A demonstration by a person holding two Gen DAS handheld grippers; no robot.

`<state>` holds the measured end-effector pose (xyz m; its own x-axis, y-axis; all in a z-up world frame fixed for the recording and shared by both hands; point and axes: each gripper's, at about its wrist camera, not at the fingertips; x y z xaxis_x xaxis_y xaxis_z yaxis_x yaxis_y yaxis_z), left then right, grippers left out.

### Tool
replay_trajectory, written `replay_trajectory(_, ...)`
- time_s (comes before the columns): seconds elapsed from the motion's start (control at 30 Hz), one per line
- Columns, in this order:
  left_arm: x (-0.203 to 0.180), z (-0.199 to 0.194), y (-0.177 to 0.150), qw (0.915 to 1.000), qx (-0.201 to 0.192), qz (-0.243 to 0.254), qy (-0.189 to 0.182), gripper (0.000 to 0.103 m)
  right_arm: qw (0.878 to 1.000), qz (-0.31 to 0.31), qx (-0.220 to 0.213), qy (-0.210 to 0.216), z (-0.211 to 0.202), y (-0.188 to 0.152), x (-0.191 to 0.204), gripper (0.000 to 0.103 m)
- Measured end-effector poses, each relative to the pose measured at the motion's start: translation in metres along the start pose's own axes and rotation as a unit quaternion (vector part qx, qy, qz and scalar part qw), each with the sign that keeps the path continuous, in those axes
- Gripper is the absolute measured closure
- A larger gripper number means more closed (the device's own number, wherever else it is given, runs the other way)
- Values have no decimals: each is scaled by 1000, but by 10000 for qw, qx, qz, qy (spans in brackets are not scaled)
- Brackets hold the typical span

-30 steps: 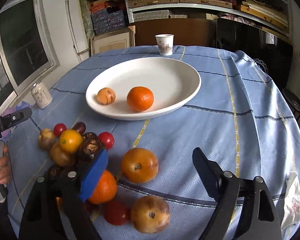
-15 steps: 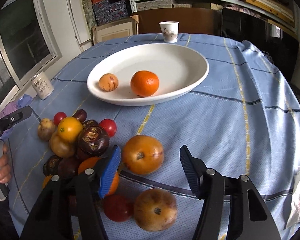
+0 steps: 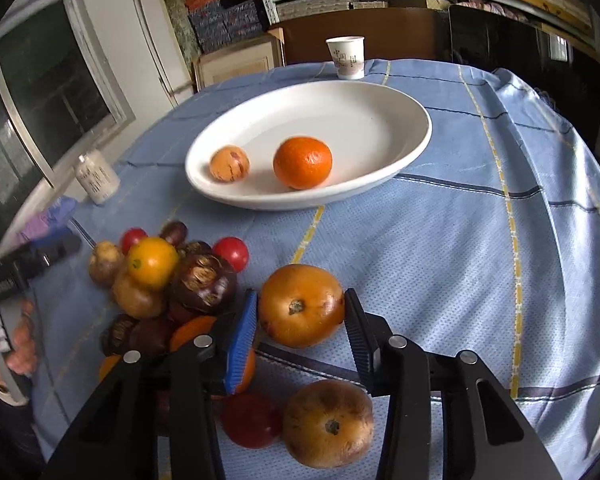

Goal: Organize fruits

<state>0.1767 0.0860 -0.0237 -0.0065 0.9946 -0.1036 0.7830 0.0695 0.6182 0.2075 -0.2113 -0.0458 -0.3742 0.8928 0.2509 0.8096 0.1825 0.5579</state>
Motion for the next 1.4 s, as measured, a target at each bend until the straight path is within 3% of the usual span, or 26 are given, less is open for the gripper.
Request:
replay_trajectory(0.17, -16, 0, -10, 9988, 3, 480, -131, 5, 9997, 15, -145, -171, -5, 1, -1, 59)
replay_trajectory(0.37, -10, 5, -9, 9992, 57, 339, -201, 7, 9996, -28, -149, -236, -6, 1, 1, 59)
replay_trajectory(0.4, -9, 6, -9, 9993, 79, 305, -207, 10, 9996, -35, -144, -247, -6, 1, 1, 59)
replay_trajectory(0.47, -5, 10, -9, 9992, 201, 224, -271, 27, 9995, -21, -141, -264, -5, 1, 1, 59)
replay_trajectory(0.6, 1, 21, -9, 9985, 440, 81, -320, 44, 9995, 14, -149, -278, -6, 1, 0, 59)
replay_trajectory(0.9, -4, 29, -11, 9970, 594, 134, -481, 44, 9994, -46, -156, -295, -5, 0, 3, 59)
replay_trajectory(0.93, -5, 31, -11, 9968, 626, 125, -483, 46, 9994, -55, -163, -304, -6, 0, 3, 59)
replay_trajectory(0.97, -5, 33, -11, 9965, 663, 122, -493, 56, 9994, -55, -170, -302, -6, 0, 3, 59)
replay_trajectory(1.03, -5, 38, -11, 9956, 749, 111, -555, 58, 9994, -52, -177, -300, -6, 0, 3, 59)
replay_trajectory(1.4, -5, 30, -12, 9976, 510, 88, -457, 58, 9992, -40, -273, -292, -11, 0, 2, 59)
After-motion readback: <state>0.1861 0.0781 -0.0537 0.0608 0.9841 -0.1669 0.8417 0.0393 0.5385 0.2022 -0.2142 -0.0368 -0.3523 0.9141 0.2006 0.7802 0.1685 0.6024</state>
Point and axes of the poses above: each gripper's, at about its wrist camera, not at the fingertips, and z roughly the way its jaws point, x to its left, y to its top, and after that the axes turned 5 degrees about x, right-handed
